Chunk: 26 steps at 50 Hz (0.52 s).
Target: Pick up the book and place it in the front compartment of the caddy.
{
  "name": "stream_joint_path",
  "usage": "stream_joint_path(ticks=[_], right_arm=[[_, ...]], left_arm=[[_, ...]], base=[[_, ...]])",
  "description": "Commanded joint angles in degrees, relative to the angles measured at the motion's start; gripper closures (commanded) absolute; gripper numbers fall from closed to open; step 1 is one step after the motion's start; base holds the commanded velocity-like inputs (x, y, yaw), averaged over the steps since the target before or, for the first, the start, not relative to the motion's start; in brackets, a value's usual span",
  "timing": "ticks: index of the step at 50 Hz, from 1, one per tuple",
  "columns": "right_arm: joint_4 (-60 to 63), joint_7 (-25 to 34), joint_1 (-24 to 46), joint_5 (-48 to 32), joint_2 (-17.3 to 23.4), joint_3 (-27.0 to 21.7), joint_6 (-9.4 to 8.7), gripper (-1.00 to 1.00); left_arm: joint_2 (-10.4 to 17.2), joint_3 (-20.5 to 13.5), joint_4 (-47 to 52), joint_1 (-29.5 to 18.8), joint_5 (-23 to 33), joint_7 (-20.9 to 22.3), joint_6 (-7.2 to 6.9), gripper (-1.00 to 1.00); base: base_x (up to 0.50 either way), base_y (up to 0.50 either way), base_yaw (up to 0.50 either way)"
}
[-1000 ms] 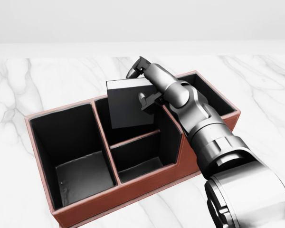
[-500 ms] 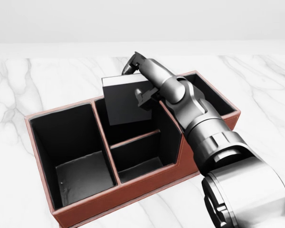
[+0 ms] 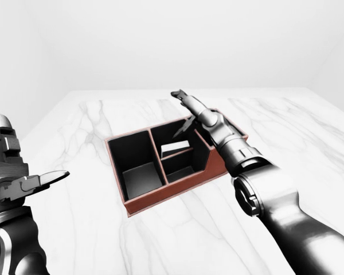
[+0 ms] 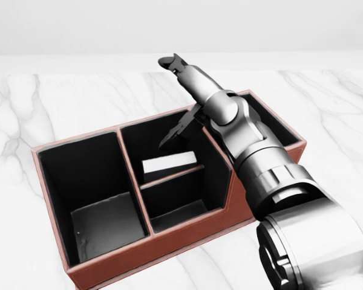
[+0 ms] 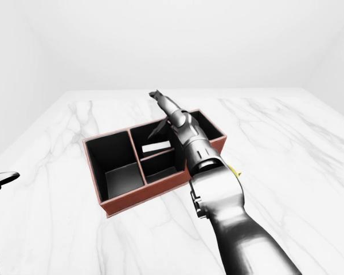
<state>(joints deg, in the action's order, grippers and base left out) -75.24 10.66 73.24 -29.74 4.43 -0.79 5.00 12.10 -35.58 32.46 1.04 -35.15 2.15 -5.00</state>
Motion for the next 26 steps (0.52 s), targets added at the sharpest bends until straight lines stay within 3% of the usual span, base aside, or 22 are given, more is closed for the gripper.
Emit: stream_joint_path(ticks=[1, 19, 26], right_arm=[[0.7, -0.3, 0.1, 1.4, 0.0, -1.3, 0.0, -1.0], [1.9, 0.6, 1.5, 2.5, -0.1, -1.4, 0.0, -1.0], [6.8, 3.5, 3.0, 10.9, -1.0, -3.4, 0.0, -1.0]], left_arm=[[0.1, -0.3, 0.4, 0.1, -0.3, -0.1, 0.0, -1.0], [0.0, -0.4, 0.5, 0.1, -0.5, -0.1, 0.0, -1.0], [-0.1, -0.3, 0.5, 0.3, -0.4, 0.2, 0.0, -1.0]], base=[[0.0, 0.0, 0.0], [0.0, 0.0, 0.0], [0.0, 0.0, 0.0]])
